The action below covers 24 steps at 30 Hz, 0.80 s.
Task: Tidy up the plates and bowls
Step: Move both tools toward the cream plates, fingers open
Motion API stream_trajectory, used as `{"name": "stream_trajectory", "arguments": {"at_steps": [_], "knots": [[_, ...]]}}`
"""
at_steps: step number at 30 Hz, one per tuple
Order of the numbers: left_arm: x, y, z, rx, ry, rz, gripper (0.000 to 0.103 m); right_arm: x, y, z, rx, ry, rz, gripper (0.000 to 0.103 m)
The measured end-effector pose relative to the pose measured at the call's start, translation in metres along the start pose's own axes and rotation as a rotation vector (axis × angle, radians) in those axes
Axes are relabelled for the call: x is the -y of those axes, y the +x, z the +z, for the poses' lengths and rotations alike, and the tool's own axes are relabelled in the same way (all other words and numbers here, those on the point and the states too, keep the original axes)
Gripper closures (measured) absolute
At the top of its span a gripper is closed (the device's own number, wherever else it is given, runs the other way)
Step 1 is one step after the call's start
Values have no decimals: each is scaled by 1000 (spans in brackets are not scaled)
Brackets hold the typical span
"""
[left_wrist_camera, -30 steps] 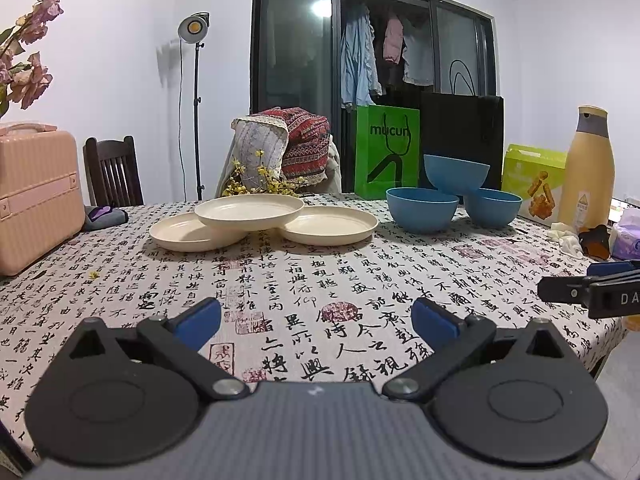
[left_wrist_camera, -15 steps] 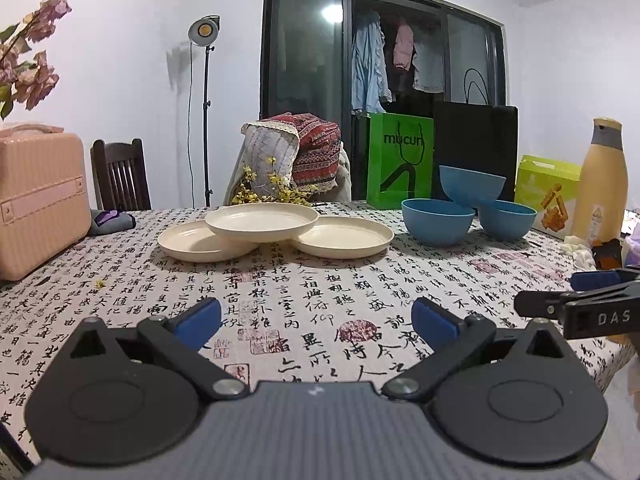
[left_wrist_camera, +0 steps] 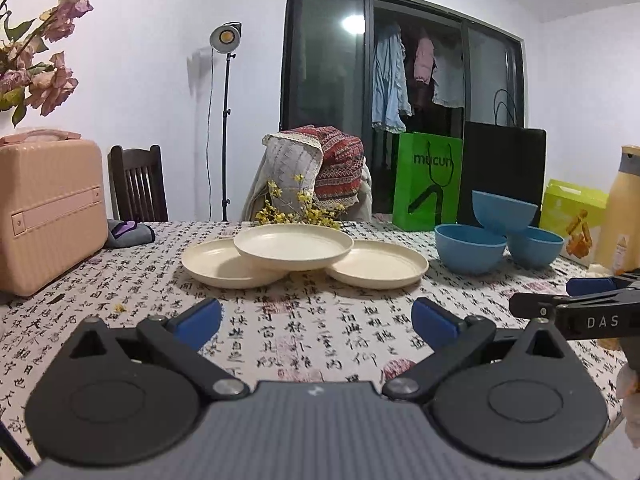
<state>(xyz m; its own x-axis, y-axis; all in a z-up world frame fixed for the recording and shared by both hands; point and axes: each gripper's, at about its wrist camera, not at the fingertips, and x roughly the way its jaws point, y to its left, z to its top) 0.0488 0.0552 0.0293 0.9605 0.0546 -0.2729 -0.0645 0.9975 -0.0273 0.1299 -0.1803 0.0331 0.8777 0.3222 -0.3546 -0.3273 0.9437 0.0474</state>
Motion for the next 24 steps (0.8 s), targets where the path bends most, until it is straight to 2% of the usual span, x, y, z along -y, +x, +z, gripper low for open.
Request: {"name": "stream_trajectory", "arguments": {"at_steps": [10, 24], "knots": [[-22, 14, 20, 28, -19, 20, 0, -16, 20, 28, 56, -16, 14, 0], [-43, 28, 49, 50, -51, 66, 0, -29, 55, 60, 63, 18, 57, 0]]}}
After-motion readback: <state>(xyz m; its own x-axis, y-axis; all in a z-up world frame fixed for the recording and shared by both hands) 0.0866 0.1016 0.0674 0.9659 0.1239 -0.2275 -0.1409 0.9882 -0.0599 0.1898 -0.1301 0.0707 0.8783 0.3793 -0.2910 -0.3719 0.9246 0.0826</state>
